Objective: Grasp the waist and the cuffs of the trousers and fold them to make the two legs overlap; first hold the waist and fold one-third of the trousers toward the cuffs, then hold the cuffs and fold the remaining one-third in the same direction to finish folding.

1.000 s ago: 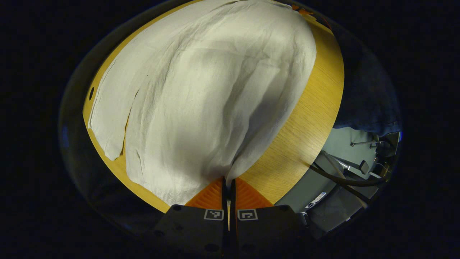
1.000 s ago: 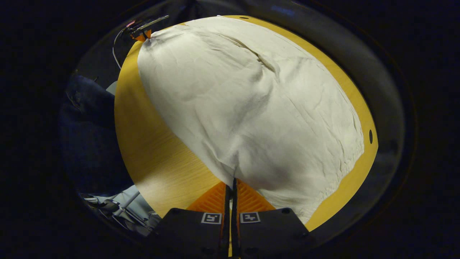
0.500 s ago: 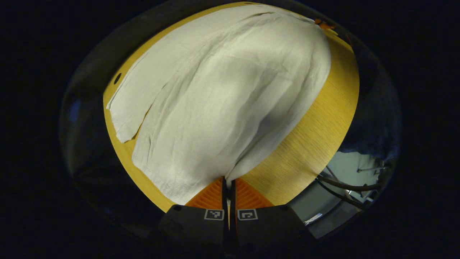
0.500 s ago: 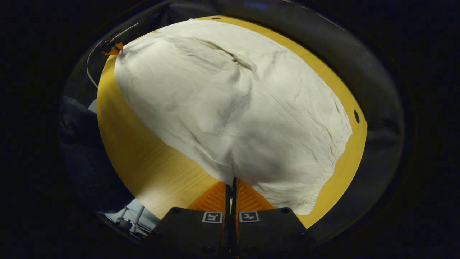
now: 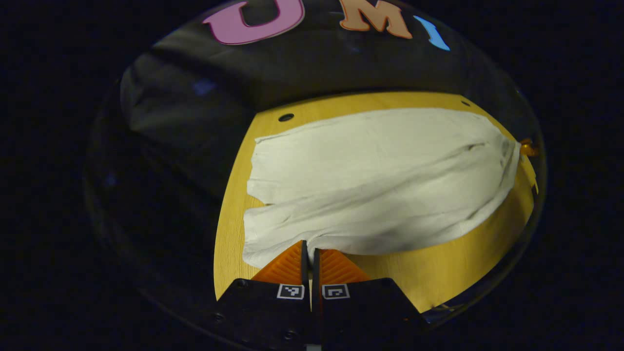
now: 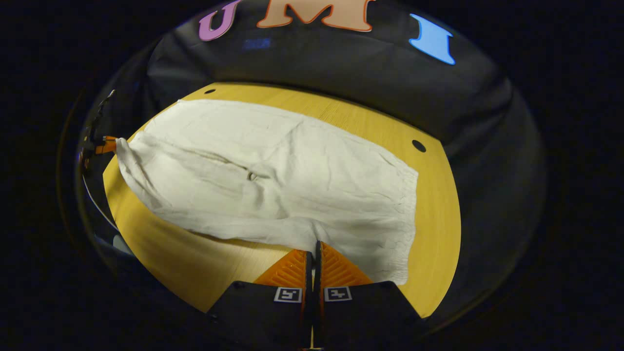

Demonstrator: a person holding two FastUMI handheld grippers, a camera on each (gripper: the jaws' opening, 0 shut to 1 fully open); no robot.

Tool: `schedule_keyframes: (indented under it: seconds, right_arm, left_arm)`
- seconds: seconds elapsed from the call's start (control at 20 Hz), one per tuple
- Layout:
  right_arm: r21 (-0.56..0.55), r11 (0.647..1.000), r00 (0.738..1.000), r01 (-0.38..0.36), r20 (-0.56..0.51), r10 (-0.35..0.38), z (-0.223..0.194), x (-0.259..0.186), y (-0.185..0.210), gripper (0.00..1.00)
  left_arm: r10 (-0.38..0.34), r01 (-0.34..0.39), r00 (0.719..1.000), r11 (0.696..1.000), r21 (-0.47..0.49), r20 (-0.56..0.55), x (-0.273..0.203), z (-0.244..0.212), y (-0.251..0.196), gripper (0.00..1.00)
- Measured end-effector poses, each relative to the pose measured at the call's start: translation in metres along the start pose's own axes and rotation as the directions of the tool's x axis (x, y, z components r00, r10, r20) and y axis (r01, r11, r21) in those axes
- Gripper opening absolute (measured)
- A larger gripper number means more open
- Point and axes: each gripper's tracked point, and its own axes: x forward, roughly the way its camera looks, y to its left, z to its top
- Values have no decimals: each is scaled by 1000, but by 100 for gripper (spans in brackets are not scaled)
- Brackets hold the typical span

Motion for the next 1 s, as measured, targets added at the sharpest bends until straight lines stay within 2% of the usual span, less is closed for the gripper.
schedule_keyframes:
  seconds: [0.1,0.25,0.3,0.35,0.4,0.45,0.5,0.6,0.65,0.7,0.8,1.0]
  right_arm:
    - [68,996,994,57,94,-63,34,4,-11,2]
    - [156,981,970,112,197,-142,76,11,-25,2]
    - [168,978,963,124,216,-160,88,12,-28,2]
    - [183,974,955,133,241,-175,102,15,-32,2]
    - [201,970,946,137,264,-188,117,22,-36,2]
    - [221,966,940,135,281,-195,132,29,-38,2]
    - [237,962,933,136,296,-205,144,36,-41,2]
    - [257,958,922,128,324,-210,171,52,-46,2]
    - [268,954,913,132,342,-222,182,61,-50,2]
    - [281,951,909,126,351,-224,194,75,-53,2]
    - [311,945,912,104,348,-215,210,105,-51,2]
    - [346,936,929,60,323,-179,213,155,-43,2]
  left_arm:
    - [24,-17,997,996,-87,79,14,45,-12,0]
    - [74,-39,982,980,-194,176,39,112,-26,0]
    - [90,-42,974,974,-224,209,21,113,-1,0]
    - [108,-46,964,967,-252,241,44,147,-8,0]
    - [120,-43,957,959,-280,266,54,162,-12,0]
    - [122,-29,950,952,-306,288,-6,177,-26,0]
    - [125,-22,946,945,-325,300,42,206,-10,0]
    - [130,-17,943,938,-347,305,39,222,-6,0]
    - [133,-16,942,935,-353,308,67,228,-4,0]
    - [129,-10,943,932,-361,308,71,229,-7,0]
    - [125,-11,952,926,-378,279,96,230,-10,0]
    - [115,-12,963,921,-390,242,143,226,-16,0]
